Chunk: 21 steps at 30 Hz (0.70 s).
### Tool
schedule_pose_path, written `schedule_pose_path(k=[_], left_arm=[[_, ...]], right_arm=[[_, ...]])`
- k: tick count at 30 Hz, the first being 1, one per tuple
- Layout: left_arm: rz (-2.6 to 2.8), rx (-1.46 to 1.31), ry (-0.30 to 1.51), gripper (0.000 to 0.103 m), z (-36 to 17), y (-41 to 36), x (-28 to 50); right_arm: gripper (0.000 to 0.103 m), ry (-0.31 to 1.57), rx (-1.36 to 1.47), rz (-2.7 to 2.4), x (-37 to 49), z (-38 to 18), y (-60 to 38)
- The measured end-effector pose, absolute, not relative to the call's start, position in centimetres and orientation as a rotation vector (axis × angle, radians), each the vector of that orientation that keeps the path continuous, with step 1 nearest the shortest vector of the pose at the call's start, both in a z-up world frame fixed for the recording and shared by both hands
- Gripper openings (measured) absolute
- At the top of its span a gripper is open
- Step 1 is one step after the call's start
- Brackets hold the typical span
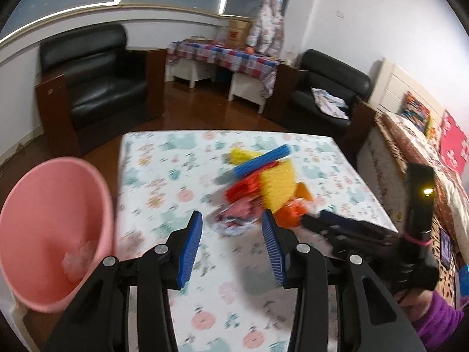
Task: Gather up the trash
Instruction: 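Grasp the yellow foam net with the left tool while the right tool grasps the white wrapper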
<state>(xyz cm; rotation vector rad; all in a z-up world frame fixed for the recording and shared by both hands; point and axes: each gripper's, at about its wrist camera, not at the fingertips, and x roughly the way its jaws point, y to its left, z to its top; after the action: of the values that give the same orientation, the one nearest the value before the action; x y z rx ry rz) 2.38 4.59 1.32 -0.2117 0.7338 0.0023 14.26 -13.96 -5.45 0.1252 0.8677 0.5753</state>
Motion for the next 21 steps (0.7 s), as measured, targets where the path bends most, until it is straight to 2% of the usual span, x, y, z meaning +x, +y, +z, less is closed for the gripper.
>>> schedule_pose_path(k=[8, 16, 21], left_arm=[[-0.087, -0.107, 0.728, 0.039, 1.6, 1.1, 6.3], [-0.055, -0.052, 0.773, 0.038, -0.4, -0.1, 10.5], [-0.041, -0.023, 0.775, 0.029, -1.4, -0.8, 11.3]], right_arm=[[0.046, 0.933, 0.176, 0.610, 15.4, -6.6, -13.7], [0.042, 0.927, 0.176, 0.616, 14.7, -6.6, -14.4], [0.042, 0.927, 0.186, 0.611, 14.4, -6.6, -14.8]])
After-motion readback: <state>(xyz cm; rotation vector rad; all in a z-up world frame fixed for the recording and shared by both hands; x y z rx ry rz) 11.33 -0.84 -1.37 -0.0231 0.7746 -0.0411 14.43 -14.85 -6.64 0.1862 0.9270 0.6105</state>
